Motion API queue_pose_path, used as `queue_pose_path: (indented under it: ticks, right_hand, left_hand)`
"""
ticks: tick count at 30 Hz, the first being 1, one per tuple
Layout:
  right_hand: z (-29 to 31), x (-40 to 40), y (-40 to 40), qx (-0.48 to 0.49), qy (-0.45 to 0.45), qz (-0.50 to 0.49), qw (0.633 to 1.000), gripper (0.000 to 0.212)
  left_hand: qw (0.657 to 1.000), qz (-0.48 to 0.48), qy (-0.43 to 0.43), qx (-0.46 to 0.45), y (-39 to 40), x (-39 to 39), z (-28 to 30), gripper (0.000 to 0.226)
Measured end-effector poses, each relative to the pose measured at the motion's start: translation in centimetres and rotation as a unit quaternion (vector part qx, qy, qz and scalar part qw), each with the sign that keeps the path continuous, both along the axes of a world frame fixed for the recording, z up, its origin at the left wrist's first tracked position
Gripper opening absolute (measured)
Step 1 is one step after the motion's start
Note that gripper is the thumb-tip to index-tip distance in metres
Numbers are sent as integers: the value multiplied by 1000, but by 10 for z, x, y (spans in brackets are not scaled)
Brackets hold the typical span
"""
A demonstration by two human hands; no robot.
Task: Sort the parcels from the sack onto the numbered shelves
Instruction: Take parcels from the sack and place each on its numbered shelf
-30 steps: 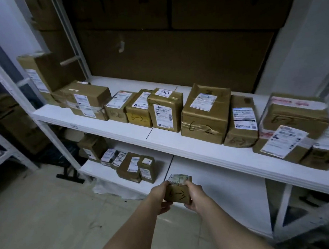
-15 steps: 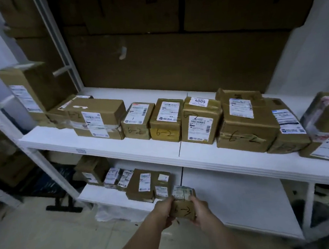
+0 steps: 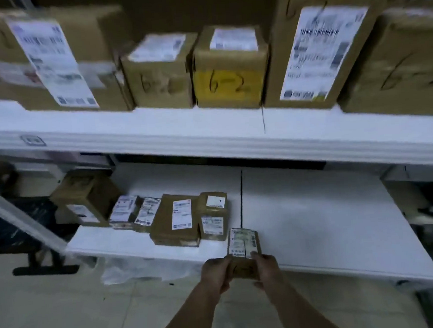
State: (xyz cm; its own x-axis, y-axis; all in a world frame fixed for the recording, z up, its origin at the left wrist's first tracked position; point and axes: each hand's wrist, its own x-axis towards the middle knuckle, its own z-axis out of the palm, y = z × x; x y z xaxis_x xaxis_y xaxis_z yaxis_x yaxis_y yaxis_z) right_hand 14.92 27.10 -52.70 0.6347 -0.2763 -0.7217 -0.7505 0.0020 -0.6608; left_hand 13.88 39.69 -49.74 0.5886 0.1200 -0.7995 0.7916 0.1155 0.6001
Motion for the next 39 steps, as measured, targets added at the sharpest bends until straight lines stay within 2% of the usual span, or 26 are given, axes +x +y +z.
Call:
queue_pose_path:
  ticks: [5,11,15,22,25,29,33,39]
  right_hand:
    - [-93,20,-1,-7,-38,0,999,16]
    - [-184,43,-2,-44,-102,11,994,36]
    - [-206,55,-2,-64,-125,41,989,38]
    - [-216,71,4,-15,-149,-10,989,25]
    - [-222,85,6,-10,-150,-39,988,34]
    - [-230,100,7,-14,-156,-54,986,42]
    - [-233,111,6,-14,-154,-63,986,51]
    - [-237,126,4,-21,-144,-61,988,54]
  left_hand:
    - [999,-2,-33,2,-1,24,-107,19]
    - [996,-8,-93,9,-5,44,-193,18]
    - [991,-5,-123,42,-6,56,-223,25]
    - [989,-11,-150,-13,-11,68,-229,17]
    - [985,-34,-169,-11,-10,72,-230,14]
    - [983,-30,-181,-20,-10,76,-225,21]
    - [981,1,-184,-55,-12,81,-220,25]
    - [979,2,-185,-89,-16,88,-223,25]
